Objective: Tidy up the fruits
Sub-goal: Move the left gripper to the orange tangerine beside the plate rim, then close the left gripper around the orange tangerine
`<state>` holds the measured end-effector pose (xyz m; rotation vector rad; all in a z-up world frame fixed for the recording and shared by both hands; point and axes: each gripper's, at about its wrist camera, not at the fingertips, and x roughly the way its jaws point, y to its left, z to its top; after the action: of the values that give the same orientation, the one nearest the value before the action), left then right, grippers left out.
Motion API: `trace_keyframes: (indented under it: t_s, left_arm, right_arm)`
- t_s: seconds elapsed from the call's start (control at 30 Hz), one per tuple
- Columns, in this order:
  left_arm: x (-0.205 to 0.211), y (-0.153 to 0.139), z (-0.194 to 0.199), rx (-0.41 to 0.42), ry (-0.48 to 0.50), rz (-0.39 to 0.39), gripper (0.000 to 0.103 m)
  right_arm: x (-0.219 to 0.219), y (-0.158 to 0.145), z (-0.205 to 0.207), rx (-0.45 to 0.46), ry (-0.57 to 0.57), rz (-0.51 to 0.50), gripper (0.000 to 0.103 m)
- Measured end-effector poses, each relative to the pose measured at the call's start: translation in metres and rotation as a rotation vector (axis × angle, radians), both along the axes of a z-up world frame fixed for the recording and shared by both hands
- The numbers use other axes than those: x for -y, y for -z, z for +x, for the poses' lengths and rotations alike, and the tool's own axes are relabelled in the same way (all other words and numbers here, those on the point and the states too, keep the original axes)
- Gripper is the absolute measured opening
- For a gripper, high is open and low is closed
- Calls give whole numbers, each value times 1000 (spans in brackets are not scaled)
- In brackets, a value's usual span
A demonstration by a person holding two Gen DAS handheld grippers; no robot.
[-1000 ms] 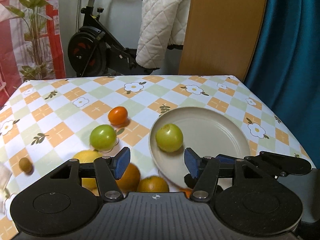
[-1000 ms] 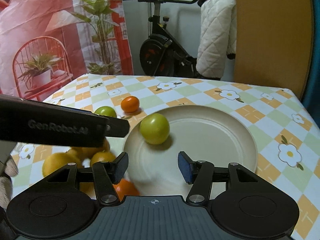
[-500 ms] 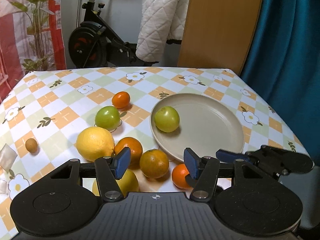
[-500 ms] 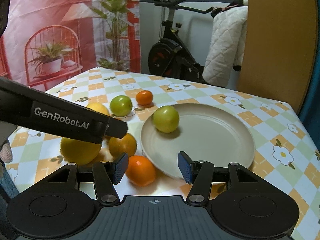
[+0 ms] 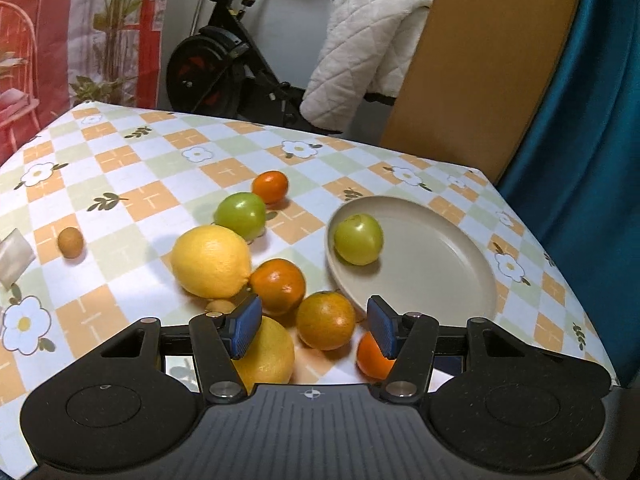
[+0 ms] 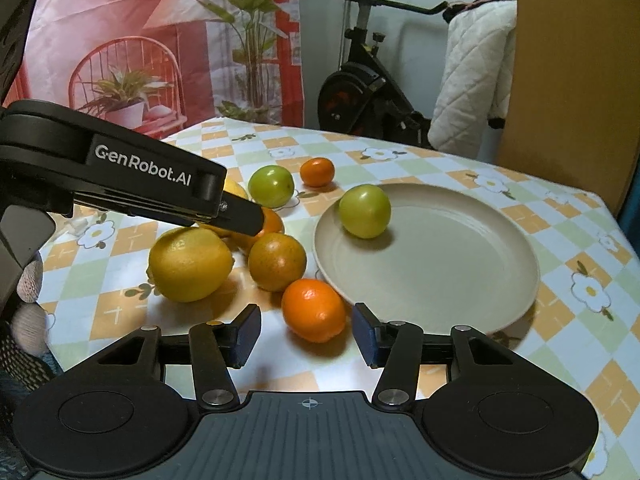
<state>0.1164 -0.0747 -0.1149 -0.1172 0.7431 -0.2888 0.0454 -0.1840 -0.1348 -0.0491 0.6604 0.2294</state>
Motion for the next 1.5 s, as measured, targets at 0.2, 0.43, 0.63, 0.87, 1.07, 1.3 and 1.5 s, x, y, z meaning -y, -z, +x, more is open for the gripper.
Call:
trace_keyframes:
  t_s: [0.2, 0.43, 0.63, 0.87, 1.07, 1.3, 1.5]
  left_arm:
    - [13, 1, -5, 21, 81, 25, 60]
    - [26, 6, -7, 17, 168, 83, 60]
    - [30, 7, -10, 32, 217, 86, 52]
    - [33, 14, -7, 0, 275, 17, 24]
    - [32, 27, 2, -45, 258, -3, 23]
    - [33, 32, 6, -48, 241, 0, 27]
    - [33, 36, 10, -68, 232, -16, 36]
  right_arm:
    - [5, 5, 3, -16, 13, 31, 43]
    - [11, 8, 3, -21, 22, 55, 40]
    - [13, 11, 4, -32, 26, 67, 39]
    - [11, 12, 5, -36, 22, 68, 37]
    - [10, 14, 6, -34, 22, 66, 34]
    - [11, 18, 8, -27, 26, 63, 33]
    - [10, 22, 12, -19, 22, 58, 34]
